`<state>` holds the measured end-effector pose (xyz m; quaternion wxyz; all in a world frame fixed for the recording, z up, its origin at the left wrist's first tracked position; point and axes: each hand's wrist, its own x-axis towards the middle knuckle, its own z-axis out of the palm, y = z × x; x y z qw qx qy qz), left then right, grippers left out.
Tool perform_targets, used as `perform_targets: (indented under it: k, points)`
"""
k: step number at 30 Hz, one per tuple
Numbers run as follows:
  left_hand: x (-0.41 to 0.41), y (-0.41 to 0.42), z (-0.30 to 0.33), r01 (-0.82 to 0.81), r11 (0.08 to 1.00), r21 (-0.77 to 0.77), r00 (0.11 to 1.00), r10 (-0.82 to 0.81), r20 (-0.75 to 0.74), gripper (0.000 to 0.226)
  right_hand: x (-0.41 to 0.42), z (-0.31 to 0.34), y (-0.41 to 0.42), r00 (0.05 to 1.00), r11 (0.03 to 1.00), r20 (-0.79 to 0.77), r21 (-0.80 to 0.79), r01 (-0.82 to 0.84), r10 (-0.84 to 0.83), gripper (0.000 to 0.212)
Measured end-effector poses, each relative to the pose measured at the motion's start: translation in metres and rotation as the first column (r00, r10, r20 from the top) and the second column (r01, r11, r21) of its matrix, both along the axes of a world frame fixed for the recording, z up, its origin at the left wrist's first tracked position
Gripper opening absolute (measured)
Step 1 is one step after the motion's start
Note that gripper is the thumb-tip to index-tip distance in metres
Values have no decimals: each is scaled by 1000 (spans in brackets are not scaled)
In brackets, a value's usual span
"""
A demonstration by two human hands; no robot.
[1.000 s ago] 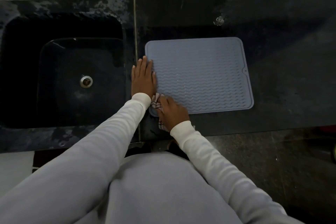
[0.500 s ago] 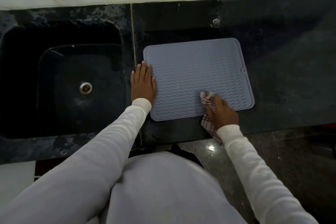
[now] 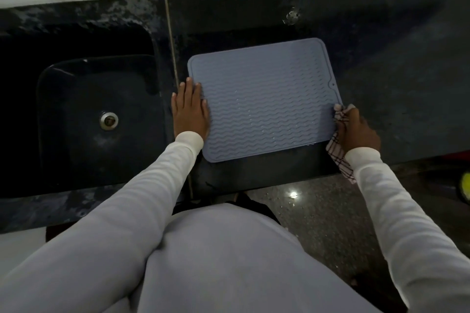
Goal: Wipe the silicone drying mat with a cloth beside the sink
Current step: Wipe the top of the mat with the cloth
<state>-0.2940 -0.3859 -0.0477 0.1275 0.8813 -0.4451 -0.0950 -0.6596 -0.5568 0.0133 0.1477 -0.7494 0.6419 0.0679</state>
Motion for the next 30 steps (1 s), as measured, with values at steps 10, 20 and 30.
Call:
perform_targets:
  k: [10, 20, 30]
  points:
    - [0, 0, 1, -6, 1000, -1, 1000, 6, 0, 53, 67, 39, 47, 957, 990, 258, -65, -123, 136, 36]
    - [1, 0, -1, -7, 1000, -29, 1000, 6, -16, 53, 190, -1, 166, 828, 828, 201, 109, -550, 524, 53]
    - [2, 1, -1, -3, 1000, -27, 1000, 3, -15, 53, 92, -2, 103, 935, 935, 156, 114, -337, 318, 44]
